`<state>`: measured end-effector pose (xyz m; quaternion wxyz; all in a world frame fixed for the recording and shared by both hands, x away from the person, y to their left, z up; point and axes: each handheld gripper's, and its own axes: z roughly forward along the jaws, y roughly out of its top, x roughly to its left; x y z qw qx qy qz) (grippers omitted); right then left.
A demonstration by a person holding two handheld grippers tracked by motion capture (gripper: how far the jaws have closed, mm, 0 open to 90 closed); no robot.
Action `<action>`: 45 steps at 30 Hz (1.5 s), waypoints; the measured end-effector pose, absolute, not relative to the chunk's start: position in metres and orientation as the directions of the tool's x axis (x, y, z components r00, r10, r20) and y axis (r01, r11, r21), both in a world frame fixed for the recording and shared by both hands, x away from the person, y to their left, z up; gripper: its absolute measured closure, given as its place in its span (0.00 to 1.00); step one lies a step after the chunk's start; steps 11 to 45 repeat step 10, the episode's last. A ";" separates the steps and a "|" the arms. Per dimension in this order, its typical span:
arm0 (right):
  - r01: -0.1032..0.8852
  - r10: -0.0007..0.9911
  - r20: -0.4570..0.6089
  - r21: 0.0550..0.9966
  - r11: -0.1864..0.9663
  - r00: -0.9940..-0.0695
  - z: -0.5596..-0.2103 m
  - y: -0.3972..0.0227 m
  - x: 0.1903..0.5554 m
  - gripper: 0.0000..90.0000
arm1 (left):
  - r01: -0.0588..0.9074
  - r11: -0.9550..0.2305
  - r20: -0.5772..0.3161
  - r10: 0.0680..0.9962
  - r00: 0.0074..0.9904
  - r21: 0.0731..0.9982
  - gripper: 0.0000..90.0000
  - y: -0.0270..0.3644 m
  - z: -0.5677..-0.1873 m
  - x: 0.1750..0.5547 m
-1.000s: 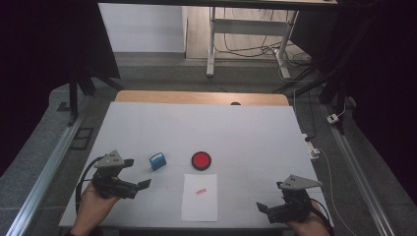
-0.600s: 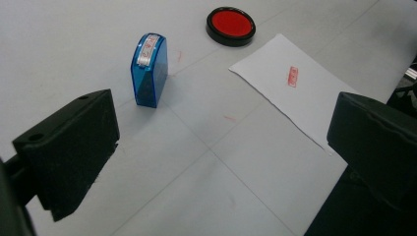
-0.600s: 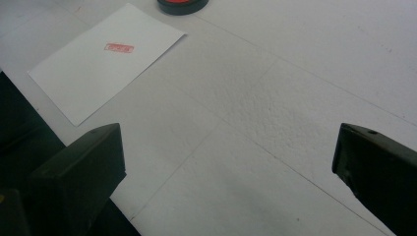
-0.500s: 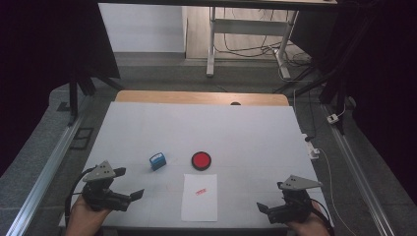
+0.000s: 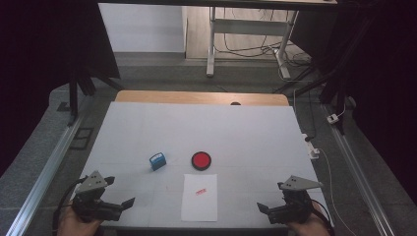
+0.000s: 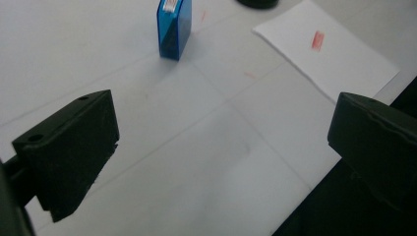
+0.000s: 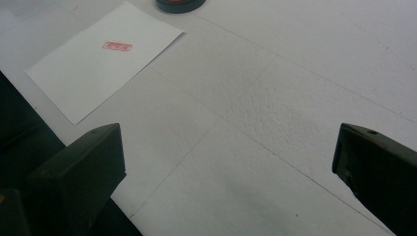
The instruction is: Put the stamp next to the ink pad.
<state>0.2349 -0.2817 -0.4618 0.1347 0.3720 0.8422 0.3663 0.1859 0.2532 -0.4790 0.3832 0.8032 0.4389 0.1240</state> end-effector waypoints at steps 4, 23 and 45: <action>0.534 0.728 0.051 0.715 0.451 -0.684 -0.462 -0.283 0.236 0.00 | 0.619 -0.331 -0.130 0.804 0.580 0.713 0.00 0.252 -0.480 0.185; 0.532 0.727 0.044 0.712 0.459 -0.686 -0.462 -0.282 0.235 0.00 | 0.627 -0.346 -0.130 0.800 0.586 0.698 0.00 0.250 -0.480 0.187; 0.532 0.727 0.044 0.712 0.459 -0.686 -0.462 -0.282 0.235 0.00 | 0.627 -0.346 -0.130 0.800 0.586 0.698 0.00 0.250 -0.480 0.187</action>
